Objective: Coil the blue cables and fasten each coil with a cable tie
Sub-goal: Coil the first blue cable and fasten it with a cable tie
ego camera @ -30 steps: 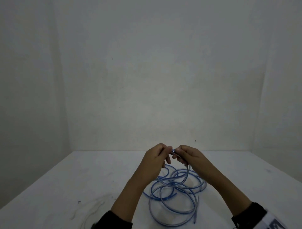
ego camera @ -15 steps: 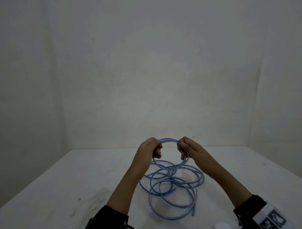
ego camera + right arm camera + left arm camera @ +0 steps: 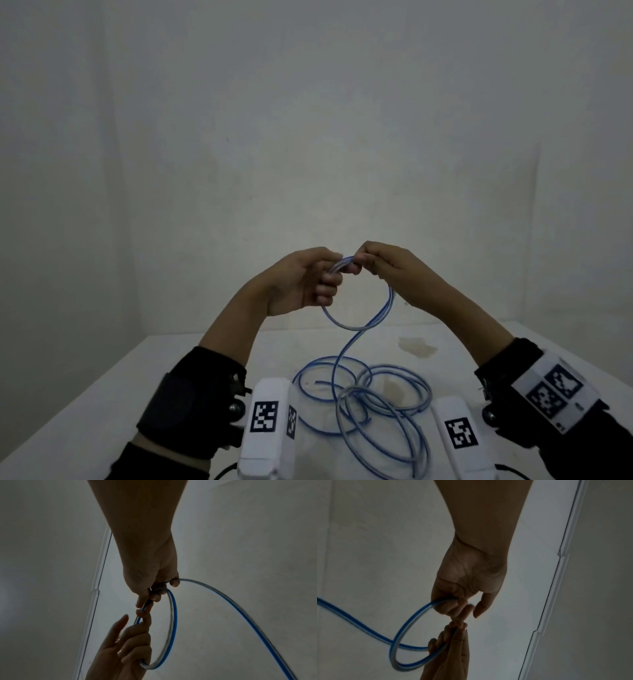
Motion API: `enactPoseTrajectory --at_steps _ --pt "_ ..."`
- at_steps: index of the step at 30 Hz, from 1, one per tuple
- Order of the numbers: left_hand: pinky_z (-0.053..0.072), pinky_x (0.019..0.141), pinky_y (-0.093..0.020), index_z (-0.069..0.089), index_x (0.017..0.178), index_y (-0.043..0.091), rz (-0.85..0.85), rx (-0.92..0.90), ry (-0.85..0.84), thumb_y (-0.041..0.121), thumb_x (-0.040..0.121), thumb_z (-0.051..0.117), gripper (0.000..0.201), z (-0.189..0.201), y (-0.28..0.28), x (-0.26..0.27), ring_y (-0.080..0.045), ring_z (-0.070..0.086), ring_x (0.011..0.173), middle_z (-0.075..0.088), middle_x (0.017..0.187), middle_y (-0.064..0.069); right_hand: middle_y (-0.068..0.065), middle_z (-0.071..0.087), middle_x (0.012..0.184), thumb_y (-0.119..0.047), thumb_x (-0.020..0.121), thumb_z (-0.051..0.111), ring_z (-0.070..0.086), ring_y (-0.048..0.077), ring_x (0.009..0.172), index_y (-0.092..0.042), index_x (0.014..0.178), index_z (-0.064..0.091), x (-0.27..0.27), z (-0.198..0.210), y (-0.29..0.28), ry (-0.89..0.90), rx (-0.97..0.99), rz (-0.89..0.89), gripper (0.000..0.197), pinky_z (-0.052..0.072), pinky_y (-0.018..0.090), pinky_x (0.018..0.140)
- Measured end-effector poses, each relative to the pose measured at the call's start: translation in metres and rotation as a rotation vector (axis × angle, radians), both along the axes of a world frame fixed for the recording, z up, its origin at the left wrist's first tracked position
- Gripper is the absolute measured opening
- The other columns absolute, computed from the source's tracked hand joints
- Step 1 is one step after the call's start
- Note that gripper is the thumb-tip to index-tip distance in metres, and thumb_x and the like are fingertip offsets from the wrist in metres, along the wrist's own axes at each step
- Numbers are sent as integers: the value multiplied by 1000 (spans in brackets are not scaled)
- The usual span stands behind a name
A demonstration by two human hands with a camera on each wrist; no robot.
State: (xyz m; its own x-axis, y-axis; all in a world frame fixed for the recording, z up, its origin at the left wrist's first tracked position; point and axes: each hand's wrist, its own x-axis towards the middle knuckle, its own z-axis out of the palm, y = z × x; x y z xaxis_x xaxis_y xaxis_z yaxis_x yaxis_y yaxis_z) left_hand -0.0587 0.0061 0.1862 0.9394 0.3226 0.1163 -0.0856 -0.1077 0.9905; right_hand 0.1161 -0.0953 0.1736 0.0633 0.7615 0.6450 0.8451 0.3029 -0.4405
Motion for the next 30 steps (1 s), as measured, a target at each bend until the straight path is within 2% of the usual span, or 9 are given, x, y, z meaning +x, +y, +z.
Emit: enactPoseTrajectory --at_steps 2,5,9,13,15,17,21,25,30 --pt "21 44 -17 54 88 11 53 43 -14 35 101 35 33 0 5 2 -4 21 43 26 53 9 -11 56 69 -43 97 45 46 1 63 -19 85 67 -1 -3 0 69 -8 33 34 37 14 62" --pt "15 46 -18 50 81 15 152 136 -77 34 102 33 33 -8 14 1 -4 18 43 23 53 10 -3 59 73 -58 93 38 54 7 67 -14 89 66 3 -21 3 225 -75 87 52 46 21 70" --pt "18 46 -18 49 79 18 230 163 -177 37 102 33 33 -16 22 -4 -5 17 46 24 56 10 1 64 84 -31 95 43 61 10 81 -11 86 58 23 -61 12 466 -191 191 26 47 32 86" --pt "34 54 -18 47 79 17 307 184 -211 30 103 32 31 -20 23 -8 -7 32 49 32 55 8 4 69 97 -9 92 61 65 0 78 -12 90 60 33 -99 24 243 -278 27 3 52 20 72" --pt "37 54 -18 48 80 16 300 168 -195 23 102 33 28 -24 25 -10 -7 36 50 39 56 9 12 69 96 -1 90 61 69 11 75 -6 88 63 31 -103 32 332 -245 -17 6 58 29 73" --pt "33 48 -16 49 81 15 288 151 -162 20 102 33 27 -28 27 -15 -6 31 48 40 56 9 17 69 90 7 88 58 70 19 72 1 85 62 30 -94 39 434 -114 -54 8 59 36 76" --pt "29 50 -19 50 85 12 302 60 -250 20 102 34 25 -33 33 -25 -7 28 48 37 58 7 12 68 84 7 88 60 68 24 74 1 87 66 33 -57 45 510 170 -65 8 60 33 77" --pt "27 53 -22 50 80 14 332 42 -352 23 100 36 26 -21 35 -33 -9 28 50 34 59 6 -4 72 87 -2 90 62 68 15 76 -8 93 69 34 -14 44 379 355 -106 10 57 23 80" --pt "23 56 -24 61 89 11 326 22 -421 26 101 38 30 -13 30 -30 -8 27 51 28 61 5 -6 71 89 -6 94 56 65 7 73 -16 93 70 29 7 35 213 389 -124 17 49 12 69"
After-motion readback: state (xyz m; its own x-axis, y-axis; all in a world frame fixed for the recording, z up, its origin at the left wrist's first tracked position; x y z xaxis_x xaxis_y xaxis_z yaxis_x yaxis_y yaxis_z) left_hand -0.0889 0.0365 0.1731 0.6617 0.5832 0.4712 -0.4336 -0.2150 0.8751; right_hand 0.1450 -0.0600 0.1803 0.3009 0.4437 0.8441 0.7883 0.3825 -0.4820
